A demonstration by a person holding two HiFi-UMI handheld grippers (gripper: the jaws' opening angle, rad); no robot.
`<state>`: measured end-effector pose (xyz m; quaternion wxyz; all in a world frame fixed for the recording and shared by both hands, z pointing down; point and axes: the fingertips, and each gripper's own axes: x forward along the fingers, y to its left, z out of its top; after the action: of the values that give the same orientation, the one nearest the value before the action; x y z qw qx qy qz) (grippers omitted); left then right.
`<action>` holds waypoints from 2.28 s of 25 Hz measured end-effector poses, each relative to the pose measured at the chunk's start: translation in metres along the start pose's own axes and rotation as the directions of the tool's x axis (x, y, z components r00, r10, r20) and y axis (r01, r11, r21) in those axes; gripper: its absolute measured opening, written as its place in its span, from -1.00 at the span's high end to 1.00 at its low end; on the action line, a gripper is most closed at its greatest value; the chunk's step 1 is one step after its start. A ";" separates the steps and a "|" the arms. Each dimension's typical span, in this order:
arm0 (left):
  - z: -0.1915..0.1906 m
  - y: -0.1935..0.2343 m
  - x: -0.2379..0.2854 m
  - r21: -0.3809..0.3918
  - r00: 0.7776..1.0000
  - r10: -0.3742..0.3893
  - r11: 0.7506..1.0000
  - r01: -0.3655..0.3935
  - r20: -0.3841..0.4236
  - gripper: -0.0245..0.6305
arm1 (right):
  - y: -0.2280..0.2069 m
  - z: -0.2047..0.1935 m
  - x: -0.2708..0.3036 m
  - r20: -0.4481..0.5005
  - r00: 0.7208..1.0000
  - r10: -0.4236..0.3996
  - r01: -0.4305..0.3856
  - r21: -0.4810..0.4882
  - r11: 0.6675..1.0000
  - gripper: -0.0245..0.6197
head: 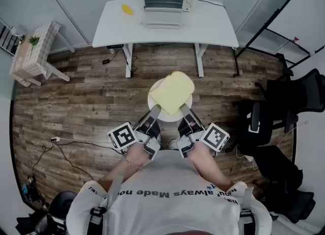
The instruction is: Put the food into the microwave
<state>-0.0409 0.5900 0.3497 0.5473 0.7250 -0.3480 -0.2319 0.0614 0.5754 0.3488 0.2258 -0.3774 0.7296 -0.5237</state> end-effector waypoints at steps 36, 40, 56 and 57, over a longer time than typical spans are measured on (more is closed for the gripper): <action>0.077 0.032 0.032 -0.082 0.999 -0.042 0.996 0.042 0.003 0.85 | -0.005 0.007 0.090 0.028 1.000 0.006 -0.006 -0.018 1.000 0.85; 0.088 0.032 0.061 -0.070 0.999 -0.054 0.996 0.054 0.006 0.85 | -0.014 0.032 0.106 0.028 1.000 0.008 -0.008 -0.022 1.000 0.85; 0.124 0.033 0.208 -0.075 0.999 -0.045 0.996 0.046 0.007 0.85 | -0.056 0.163 0.170 0.023 0.999 0.022 -0.021 -0.006 1.000 0.85; 0.126 0.032 0.223 -0.075 0.999 -0.046 0.996 0.046 0.008 0.85 | -0.061 0.176 0.175 0.022 1.000 0.022 -0.022 -0.007 1.000 0.85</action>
<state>0.0062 0.3362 0.3532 0.5677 0.7110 -0.3237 -0.2595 0.1014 0.3230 0.3557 0.2386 -0.3759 0.7328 -0.5146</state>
